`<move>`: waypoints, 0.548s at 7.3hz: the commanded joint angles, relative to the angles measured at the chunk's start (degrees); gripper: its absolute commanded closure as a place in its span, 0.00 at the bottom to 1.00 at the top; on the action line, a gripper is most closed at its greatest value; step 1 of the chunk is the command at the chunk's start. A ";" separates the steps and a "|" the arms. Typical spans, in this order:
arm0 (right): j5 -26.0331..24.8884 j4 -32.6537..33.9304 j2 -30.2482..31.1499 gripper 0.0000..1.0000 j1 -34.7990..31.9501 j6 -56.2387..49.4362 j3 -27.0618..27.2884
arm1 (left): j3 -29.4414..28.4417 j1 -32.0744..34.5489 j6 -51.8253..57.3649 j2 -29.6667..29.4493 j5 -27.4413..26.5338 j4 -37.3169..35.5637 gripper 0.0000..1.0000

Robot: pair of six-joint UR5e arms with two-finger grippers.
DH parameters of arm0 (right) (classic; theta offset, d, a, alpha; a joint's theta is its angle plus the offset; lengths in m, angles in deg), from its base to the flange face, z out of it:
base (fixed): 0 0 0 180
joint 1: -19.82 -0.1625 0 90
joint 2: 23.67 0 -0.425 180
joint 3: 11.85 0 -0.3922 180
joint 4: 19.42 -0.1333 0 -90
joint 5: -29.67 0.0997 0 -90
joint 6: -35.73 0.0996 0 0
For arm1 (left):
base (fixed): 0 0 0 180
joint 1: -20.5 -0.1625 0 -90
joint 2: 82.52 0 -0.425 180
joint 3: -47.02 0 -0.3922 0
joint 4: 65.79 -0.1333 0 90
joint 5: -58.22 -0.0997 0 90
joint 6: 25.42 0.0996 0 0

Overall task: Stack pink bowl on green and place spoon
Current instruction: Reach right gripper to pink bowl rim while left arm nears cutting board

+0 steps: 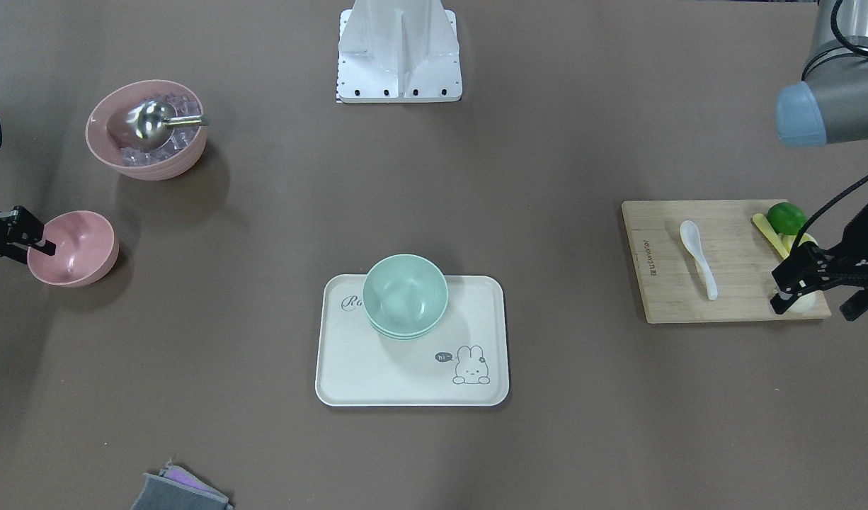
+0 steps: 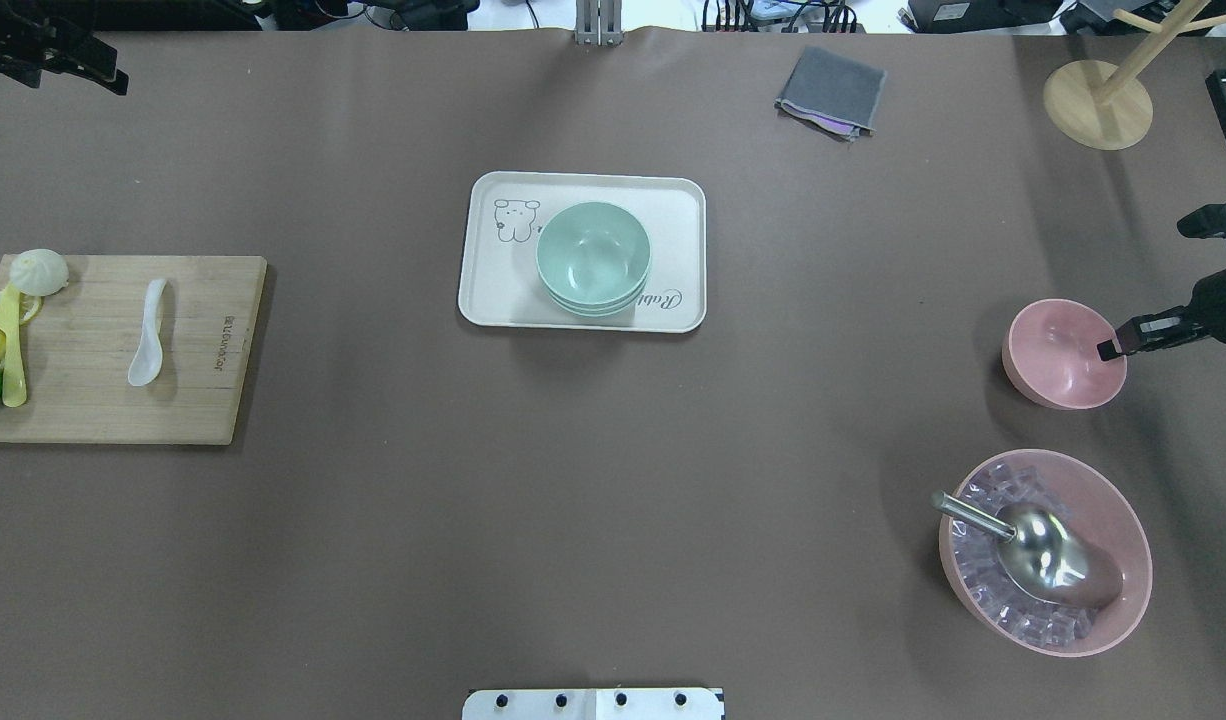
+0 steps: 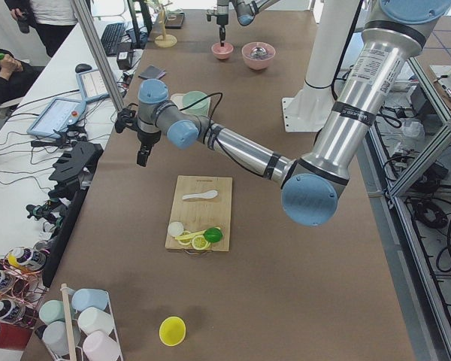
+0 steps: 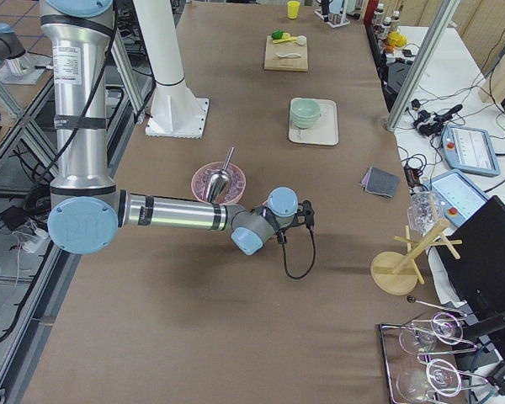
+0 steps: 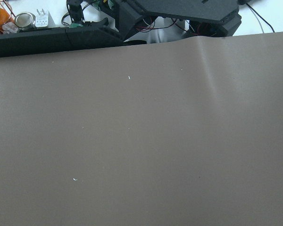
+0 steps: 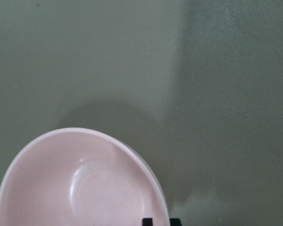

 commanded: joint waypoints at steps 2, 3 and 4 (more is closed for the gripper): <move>0.51 0.55 -2.24 1.00 -4.80 1.76 0.10 | -1.60 -1.46 -0.69 0.51 0.08 -0.12 0.02; 0.78 0.55 -4.17 1.00 -7.27 3.86 0.10 | -3.26 -3.82 -0.70 0.68 -0.27 -0.12 0.02; 1.30 0.55 -6.45 1.00 -8.51 7.18 0.10 | -3.54 -5.50 -0.96 2.34 -0.27 -0.30 0.02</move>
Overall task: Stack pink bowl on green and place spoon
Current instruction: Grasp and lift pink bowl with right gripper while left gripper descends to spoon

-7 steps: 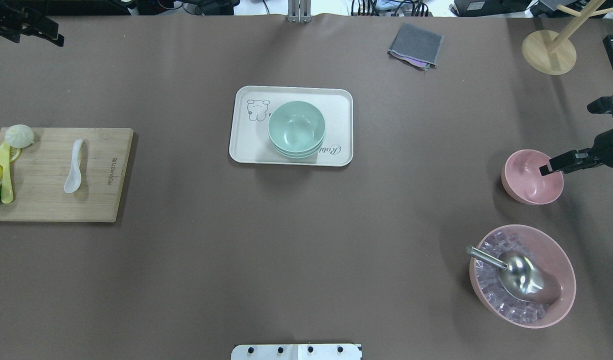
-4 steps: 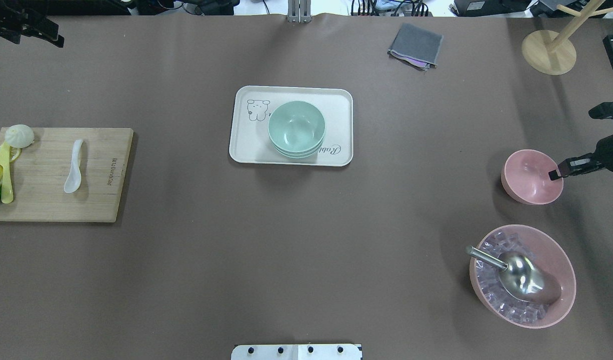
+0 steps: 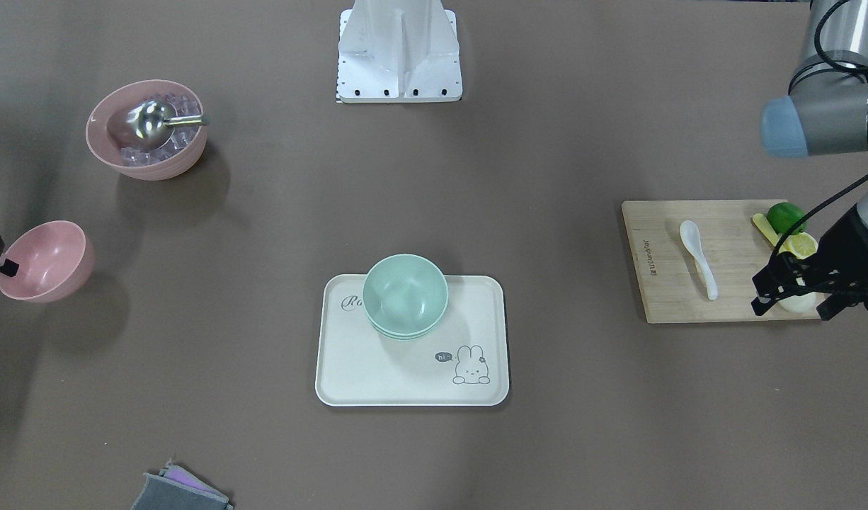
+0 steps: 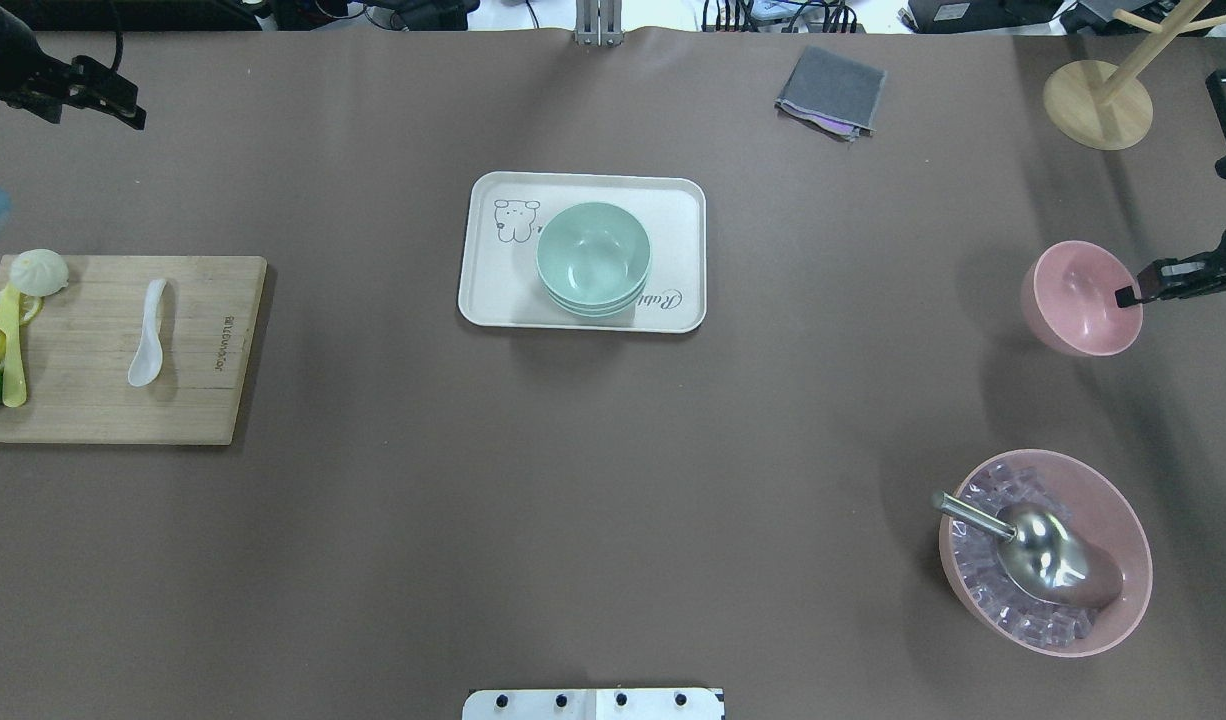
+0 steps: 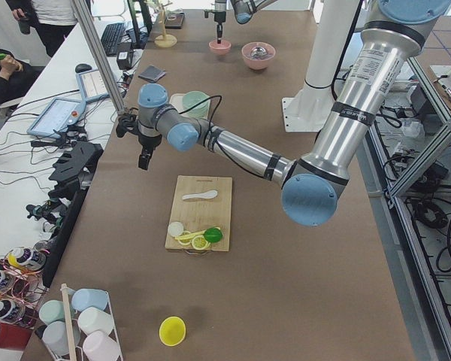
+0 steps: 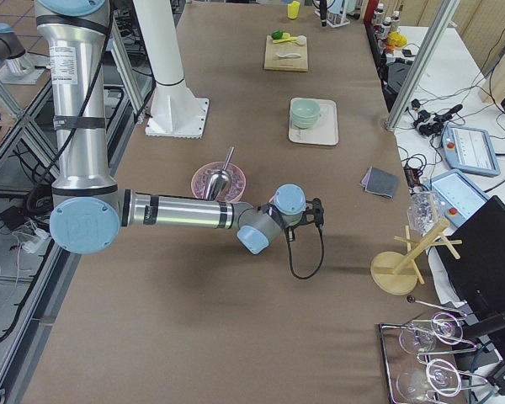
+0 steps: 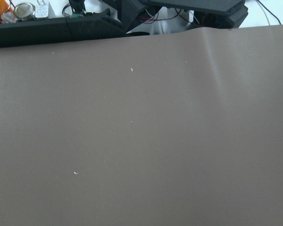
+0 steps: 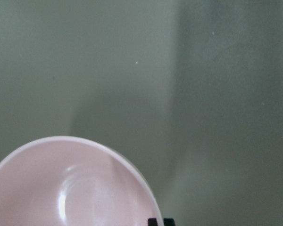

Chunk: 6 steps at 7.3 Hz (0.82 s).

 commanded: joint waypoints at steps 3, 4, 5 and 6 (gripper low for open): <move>1.06 -0.06 -10.76 1.00 -2.71 14.82 0.44 | 1.83 -4.46 -4.67 7.69 -0.21 0.54 0.02; 1.06 -0.06 -12.35 1.00 -2.62 16.07 0.61 | 1.49 -6.30 -8.41 9.36 -0.30 3.59 0.02; 1.14 -0.06 -13.49 1.00 -2.54 19.04 1.66 | 1.23 -8.23 -12.89 11.73 -1.08 8.49 0.02; 1.06 -0.06 -14.64 1.00 -1.75 20.81 2.36 | 1.05 -10.43 -14.32 13.49 -4.49 11.58 0.02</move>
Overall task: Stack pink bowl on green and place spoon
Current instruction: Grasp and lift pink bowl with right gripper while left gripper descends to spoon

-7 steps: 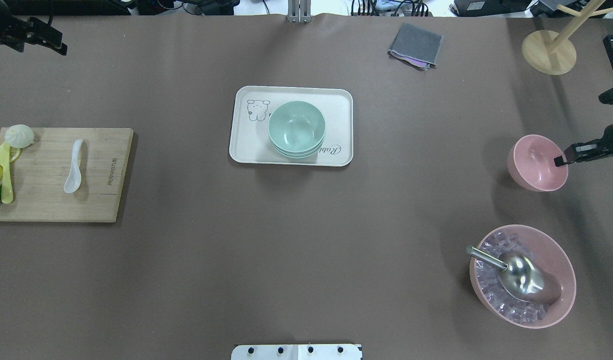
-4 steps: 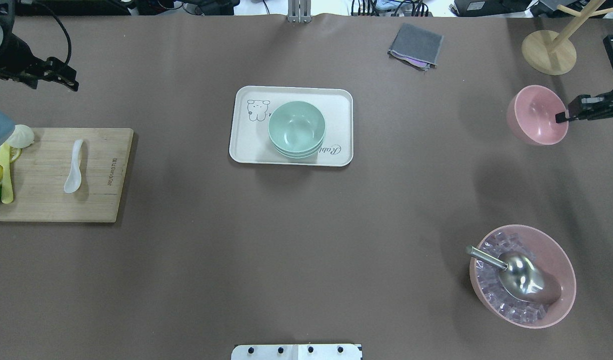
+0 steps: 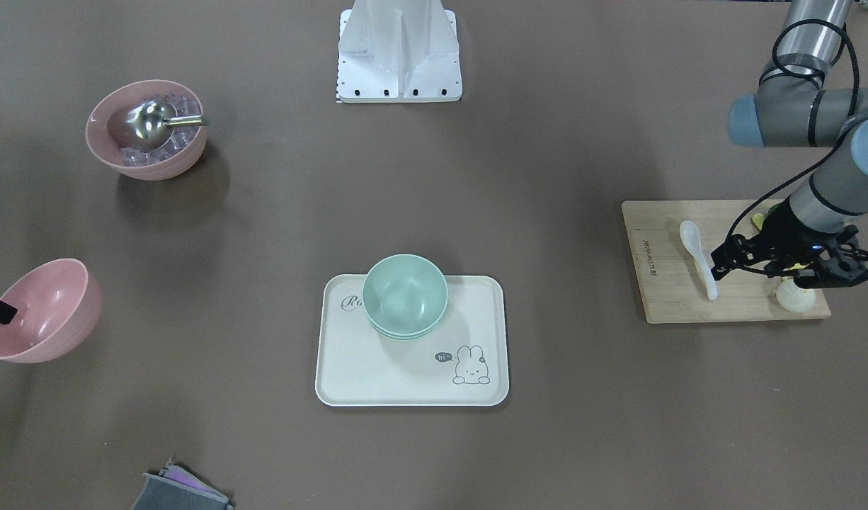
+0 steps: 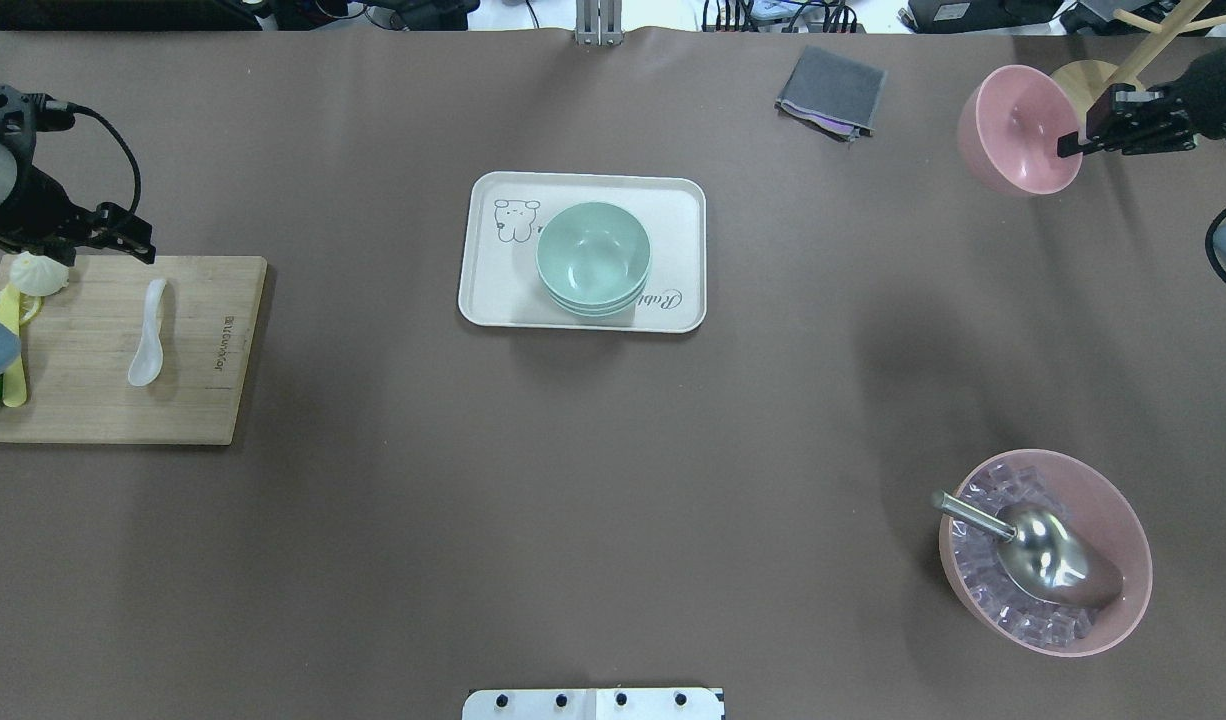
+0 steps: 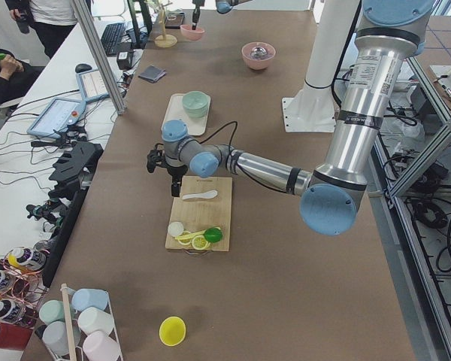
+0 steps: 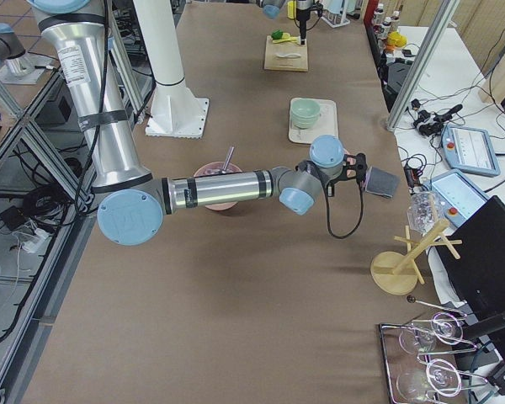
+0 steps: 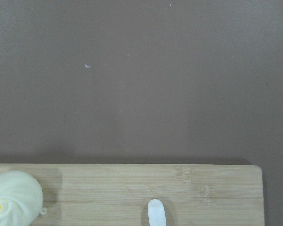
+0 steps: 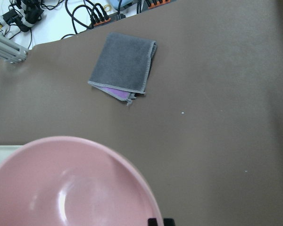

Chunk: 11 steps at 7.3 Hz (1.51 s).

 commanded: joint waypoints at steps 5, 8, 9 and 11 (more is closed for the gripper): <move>-0.38 -0.26 -4.15 1.00 3.97 7.79 3.12 | 0.14 -6.65 -5.56 2.01 -5.31 4.47 0.24; -0.56 0.00 -4.34 1.00 5.11 9.30 5.23 | -0.48 -6.74 -5.12 2.01 -5.31 4.47 0.33; -0.99 0.00 -4.77 1.00 5.64 9.57 5.15 | -0.39 -6.65 -5.12 2.10 -5.31 4.64 0.41; -1.08 0.09 -5.39 1.00 6.52 9.57 4.88 | -1.44 -6.74 -5.12 2.01 -5.31 5.43 0.53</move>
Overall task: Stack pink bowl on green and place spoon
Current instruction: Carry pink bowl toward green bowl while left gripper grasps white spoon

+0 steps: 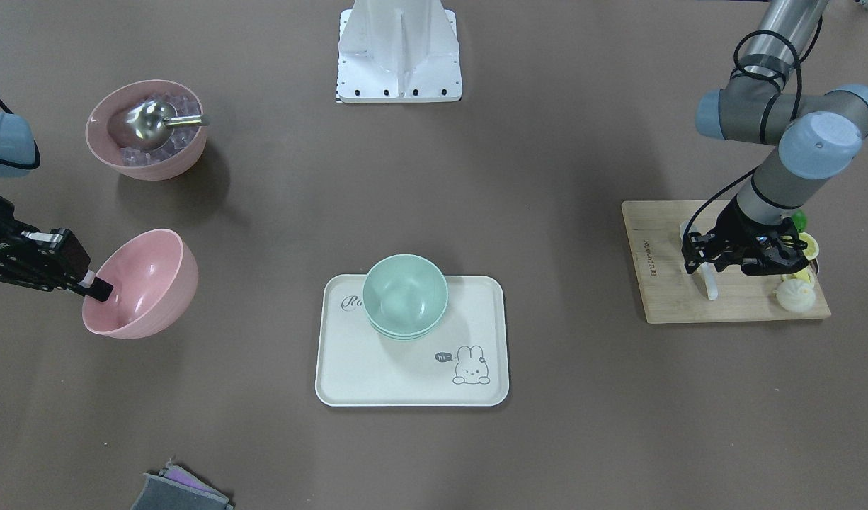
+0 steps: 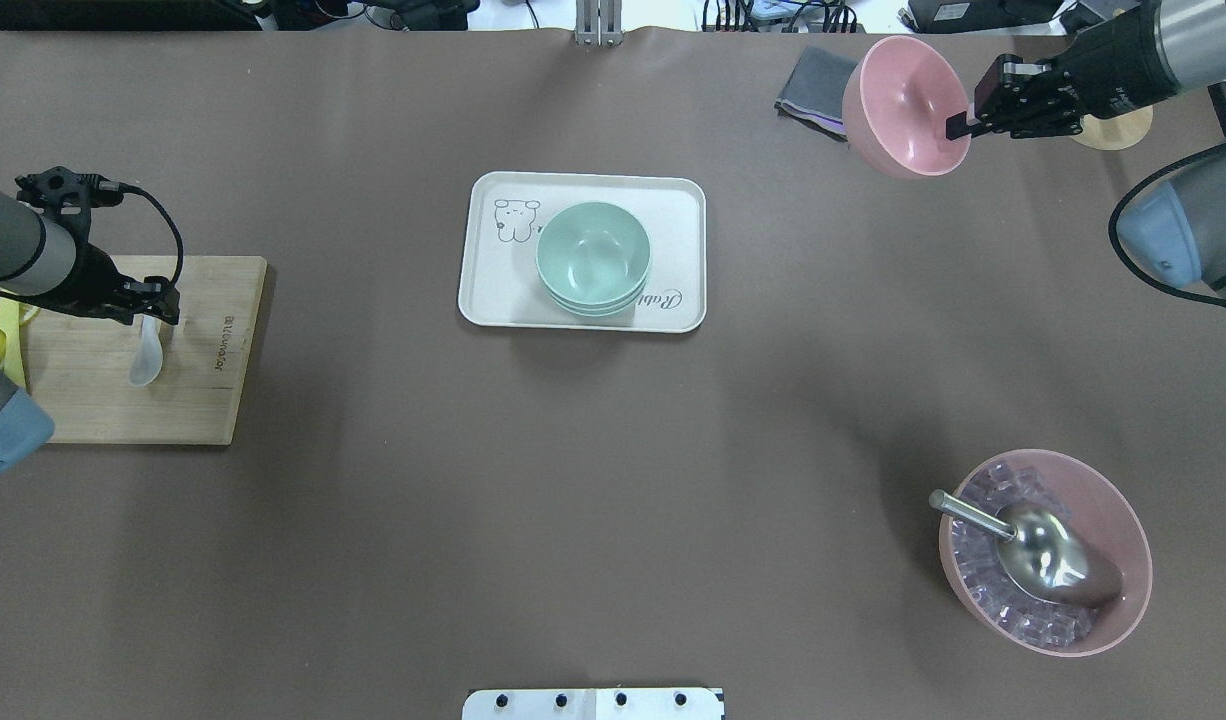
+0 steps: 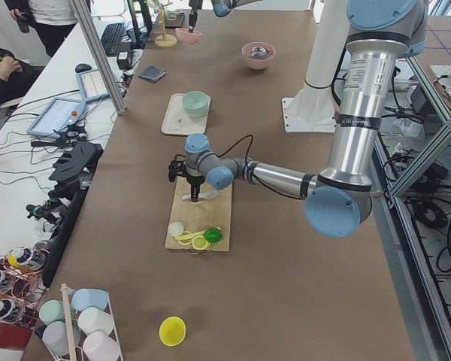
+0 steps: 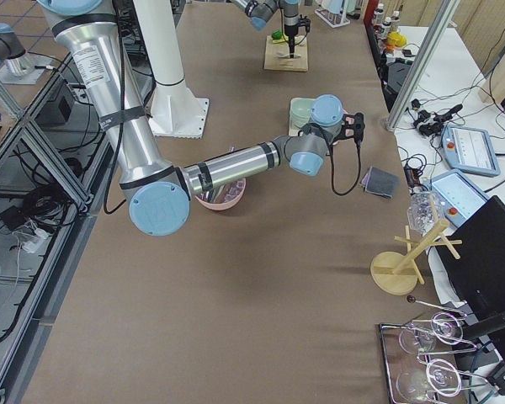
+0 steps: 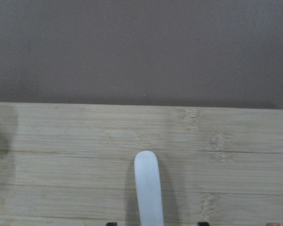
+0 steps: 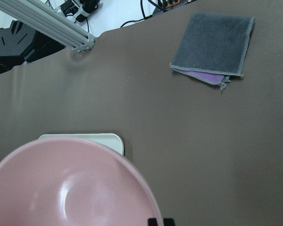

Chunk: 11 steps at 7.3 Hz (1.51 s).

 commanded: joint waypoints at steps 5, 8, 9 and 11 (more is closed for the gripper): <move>-2.02 0.11 -1.44 1.00 2.42 0.17 -0.19 | 2.41 0.67 -0.35 0.47 0.87 2.12 1.00; -11.74 1.86 -4.67 1.00 9.60 1.92 -0.11 | 9.00 5.49 -1.05 0.73 1.49 2.64 1.00; -14.04 4.92 -7.39 1.00 11.80 4.80 -0.02 | 9.20 6.12 -4.97 0.21 3.67 3.25 1.00; -20.37 10.54 -10.74 1.00 17.16 5.00 0.59 | 11.22 6.04 -10.80 -0.58 3.95 4.57 1.00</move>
